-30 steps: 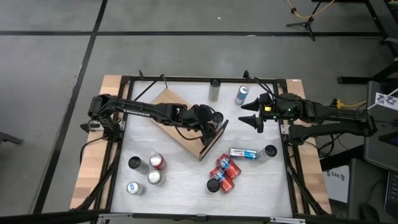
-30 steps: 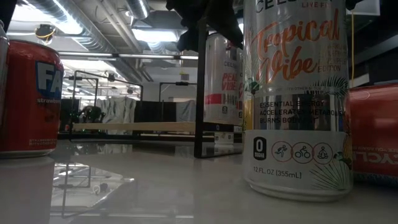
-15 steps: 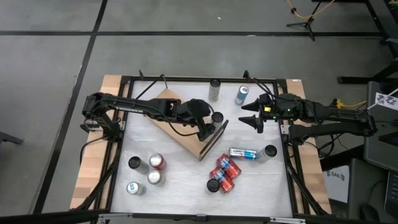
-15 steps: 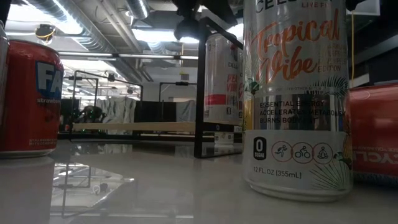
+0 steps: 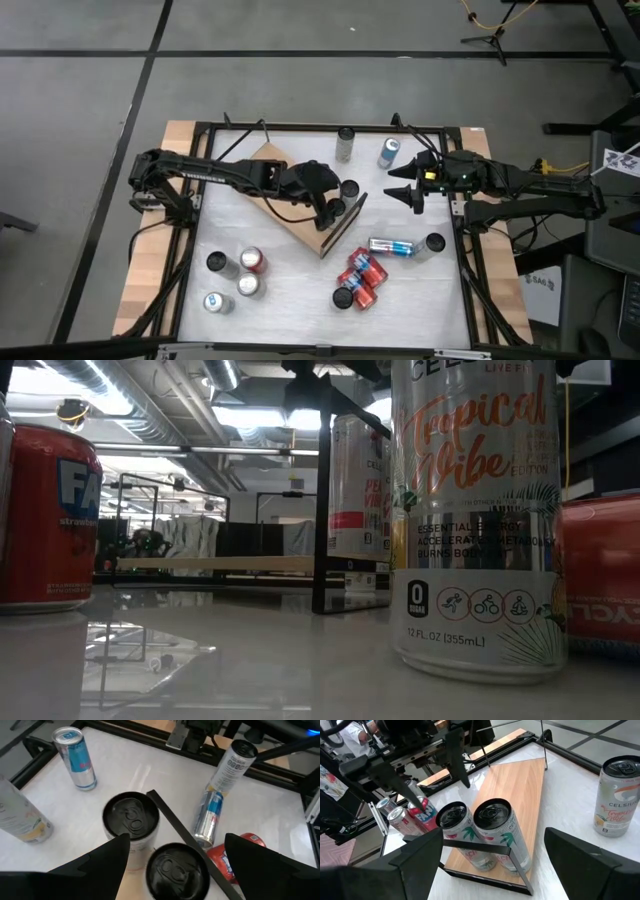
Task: Place canned beverage on shelf
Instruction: Put the top white-pink soda can on the shelf aligned with the other white-pink soda can
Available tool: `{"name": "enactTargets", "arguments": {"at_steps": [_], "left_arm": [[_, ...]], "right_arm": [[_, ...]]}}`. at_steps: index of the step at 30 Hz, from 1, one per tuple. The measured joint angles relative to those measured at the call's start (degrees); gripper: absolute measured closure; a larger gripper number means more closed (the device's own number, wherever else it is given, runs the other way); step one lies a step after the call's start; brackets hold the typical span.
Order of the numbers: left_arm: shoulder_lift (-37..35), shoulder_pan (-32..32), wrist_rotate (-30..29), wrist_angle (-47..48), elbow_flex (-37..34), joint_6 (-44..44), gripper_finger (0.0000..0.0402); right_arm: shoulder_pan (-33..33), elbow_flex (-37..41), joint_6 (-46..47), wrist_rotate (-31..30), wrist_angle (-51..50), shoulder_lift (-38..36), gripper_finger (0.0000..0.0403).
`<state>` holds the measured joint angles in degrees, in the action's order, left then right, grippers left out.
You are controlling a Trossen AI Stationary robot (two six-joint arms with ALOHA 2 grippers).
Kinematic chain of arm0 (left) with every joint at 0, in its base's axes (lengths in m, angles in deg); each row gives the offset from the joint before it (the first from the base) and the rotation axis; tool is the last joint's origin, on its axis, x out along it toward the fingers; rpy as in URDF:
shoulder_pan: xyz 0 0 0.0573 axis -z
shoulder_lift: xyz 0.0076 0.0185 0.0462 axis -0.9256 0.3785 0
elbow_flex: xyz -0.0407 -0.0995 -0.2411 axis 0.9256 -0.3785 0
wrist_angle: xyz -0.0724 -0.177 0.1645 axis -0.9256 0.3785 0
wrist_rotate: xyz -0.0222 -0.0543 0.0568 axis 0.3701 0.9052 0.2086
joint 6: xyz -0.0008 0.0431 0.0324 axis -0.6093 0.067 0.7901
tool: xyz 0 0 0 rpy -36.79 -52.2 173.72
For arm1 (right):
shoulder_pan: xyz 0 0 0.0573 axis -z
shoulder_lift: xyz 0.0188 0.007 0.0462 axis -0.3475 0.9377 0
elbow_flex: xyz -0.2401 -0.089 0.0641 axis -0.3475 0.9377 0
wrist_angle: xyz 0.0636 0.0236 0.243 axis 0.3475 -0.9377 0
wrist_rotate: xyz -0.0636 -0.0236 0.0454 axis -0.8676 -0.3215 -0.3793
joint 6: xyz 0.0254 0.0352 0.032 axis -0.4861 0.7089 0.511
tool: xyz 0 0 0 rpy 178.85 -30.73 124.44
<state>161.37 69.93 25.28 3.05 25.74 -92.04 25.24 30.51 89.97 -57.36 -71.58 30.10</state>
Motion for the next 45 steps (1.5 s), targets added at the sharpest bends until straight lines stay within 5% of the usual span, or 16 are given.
{"name": "enactTargets", "arguments": {"at_steps": [16, 31, 37, 45], "left_arm": [[-3.76, 0.96, -0.05, 2.51, -0.02, -2.67, 0.0082], [-12.95, 3.67, -0.22, 25.24, 0.0, -21.0, 0.0082], [-13.42, 5.04, 1.31, 30.7, 0.0, -21.49, 0.0082], [-12.58, 5.37, -4.51, 23.73, 0.0, -20.9, 0.0082]], "right_arm": [[-0.02, 0.0, 0.0, 0.0, 0.02, -0.02, 0.0061], [-0.02, 0.0, 0.0, -0.02, -0.07, -0.01, 0.0061], [-0.02, 0.0, 0.0, -0.02, 0.06, -0.02, 0.0061], [-0.02, 0.0, 0.11, -1.14, 1.05, -0.02, 0.0061]]}}
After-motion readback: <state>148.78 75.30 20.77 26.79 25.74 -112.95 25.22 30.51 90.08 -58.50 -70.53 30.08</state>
